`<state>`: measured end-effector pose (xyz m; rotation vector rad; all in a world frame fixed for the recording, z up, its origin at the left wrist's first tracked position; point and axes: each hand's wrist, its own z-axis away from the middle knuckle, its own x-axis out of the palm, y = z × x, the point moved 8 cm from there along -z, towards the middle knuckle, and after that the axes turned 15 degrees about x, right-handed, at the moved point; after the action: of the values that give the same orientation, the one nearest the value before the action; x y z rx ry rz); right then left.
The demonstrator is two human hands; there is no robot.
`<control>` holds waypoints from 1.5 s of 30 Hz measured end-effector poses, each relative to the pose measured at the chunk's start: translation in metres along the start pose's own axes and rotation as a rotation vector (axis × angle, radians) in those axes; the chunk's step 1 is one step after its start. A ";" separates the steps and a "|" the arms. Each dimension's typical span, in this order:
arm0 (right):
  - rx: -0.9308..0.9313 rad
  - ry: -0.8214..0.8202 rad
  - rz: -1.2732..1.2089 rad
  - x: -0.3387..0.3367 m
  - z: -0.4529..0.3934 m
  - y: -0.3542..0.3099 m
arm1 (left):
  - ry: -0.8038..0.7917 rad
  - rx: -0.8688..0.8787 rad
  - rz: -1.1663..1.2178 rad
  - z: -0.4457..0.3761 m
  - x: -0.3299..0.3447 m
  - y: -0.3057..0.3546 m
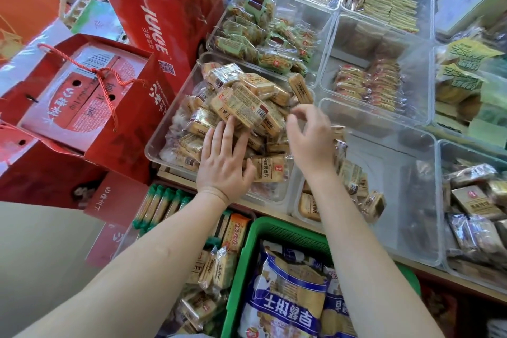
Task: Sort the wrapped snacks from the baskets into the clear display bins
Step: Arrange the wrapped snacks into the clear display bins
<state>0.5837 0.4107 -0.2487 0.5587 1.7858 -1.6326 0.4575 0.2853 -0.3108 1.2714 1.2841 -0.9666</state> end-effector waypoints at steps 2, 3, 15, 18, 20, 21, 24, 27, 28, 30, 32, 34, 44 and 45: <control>0.066 -0.197 -0.082 0.030 0.004 -0.021 | -0.006 -0.006 0.009 0.000 0.001 -0.001; 0.085 -0.247 -0.035 0.043 0.005 -0.027 | -0.009 -0.009 0.013 0.000 0.001 -0.001; 0.291 -0.227 -0.305 0.020 0.003 -0.008 | 0.013 0.011 0.022 0.000 -0.002 0.001; 0.335 0.023 -0.394 -0.024 0.004 0.022 | 0.007 0.009 0.020 0.000 -0.002 0.000; 0.307 0.207 -0.308 -0.049 0.006 0.045 | -0.005 0.008 0.025 0.000 -0.001 0.000; 0.274 0.270 -0.221 -0.056 0.006 0.055 | -0.010 0.007 0.026 0.000 -0.001 0.000; 0.218 0.229 0.104 -0.047 -0.002 0.083 | -0.009 0.005 0.025 0.000 -0.002 0.000; 0.312 -0.019 0.433 -0.018 -0.004 0.109 | -0.002 0.008 0.021 0.001 -0.001 0.001; 0.306 -0.017 0.488 -0.016 -0.003 0.107 | 0.001 0.010 0.021 0.001 -0.001 0.001; 0.220 0.101 0.451 -0.018 0.000 0.086 | 0.002 0.011 0.021 0.000 -0.001 0.000; 0.074 0.174 0.303 -0.015 0.004 0.052 | 0.001 0.012 0.019 0.001 0.000 0.000; -0.017 0.050 0.168 0.003 0.006 0.025 | -0.001 0.013 0.017 0.001 0.000 0.000; 0.103 -0.154 0.205 0.057 0.001 0.013 | 0.007 0.014 0.020 0.000 0.001 0.000; 0.093 -0.156 0.175 0.054 0.003 0.012 | 0.007 0.014 0.018 0.000 0.001 0.000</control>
<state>0.5546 0.4036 -0.2955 0.5954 1.5120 -1.5981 0.4575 0.2849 -0.3115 1.2960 1.2712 -0.9616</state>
